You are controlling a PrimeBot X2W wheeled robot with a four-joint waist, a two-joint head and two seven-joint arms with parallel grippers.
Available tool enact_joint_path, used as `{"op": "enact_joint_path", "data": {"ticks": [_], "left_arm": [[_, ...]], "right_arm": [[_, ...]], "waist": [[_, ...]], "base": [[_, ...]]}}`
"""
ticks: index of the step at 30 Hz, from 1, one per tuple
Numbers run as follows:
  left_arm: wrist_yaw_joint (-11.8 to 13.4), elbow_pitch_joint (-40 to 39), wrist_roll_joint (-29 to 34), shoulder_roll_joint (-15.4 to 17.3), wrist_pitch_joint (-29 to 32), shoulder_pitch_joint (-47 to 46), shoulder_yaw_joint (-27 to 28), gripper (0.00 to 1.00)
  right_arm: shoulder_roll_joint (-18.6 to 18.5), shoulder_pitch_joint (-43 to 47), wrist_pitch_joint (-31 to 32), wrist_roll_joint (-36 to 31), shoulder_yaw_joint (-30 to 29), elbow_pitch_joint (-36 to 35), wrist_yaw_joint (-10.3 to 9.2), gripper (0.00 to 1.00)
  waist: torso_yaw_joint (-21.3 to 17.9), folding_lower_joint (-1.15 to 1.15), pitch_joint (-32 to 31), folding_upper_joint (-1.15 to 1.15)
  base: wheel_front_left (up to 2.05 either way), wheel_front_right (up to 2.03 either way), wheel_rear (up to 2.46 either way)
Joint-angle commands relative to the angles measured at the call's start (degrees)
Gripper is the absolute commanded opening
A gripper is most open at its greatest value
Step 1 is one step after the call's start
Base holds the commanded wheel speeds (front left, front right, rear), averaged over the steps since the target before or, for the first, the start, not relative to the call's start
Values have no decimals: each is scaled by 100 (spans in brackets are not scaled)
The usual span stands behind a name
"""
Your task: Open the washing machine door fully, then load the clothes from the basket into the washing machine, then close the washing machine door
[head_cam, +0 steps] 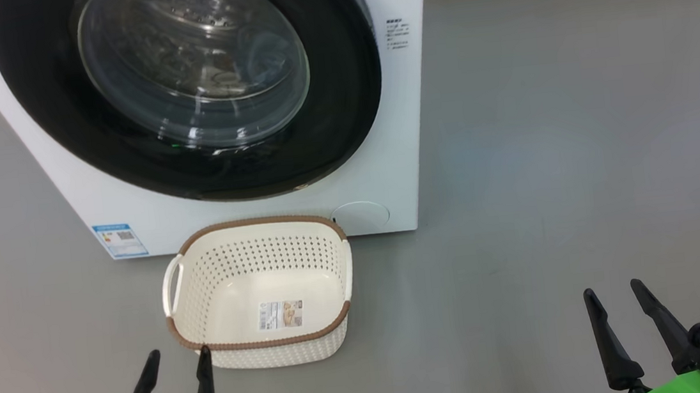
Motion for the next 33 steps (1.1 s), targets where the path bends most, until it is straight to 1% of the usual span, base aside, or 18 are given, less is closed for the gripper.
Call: {"op": "enact_joint_path", "data": {"ticks": [1,12,33], "left_arm": [[55,-183,-48,110,3,-93,194,100],[124,-335,-100,168,110,53,164,100],[193,-336,-171,231,102,26,119,100]], "right_arm": [[-34,-70,29,8,147,-202,-14,100],[-20,46,73,86,127,-282,-14,100],[-18,32,67,102,120,-222,-14,100]], "waist": [[-91,0,-100,0],[-31,0,-209,0],[41,0,-257,0]], "base": [[0,0,0],[0,0,0],[0,0,0]]}}
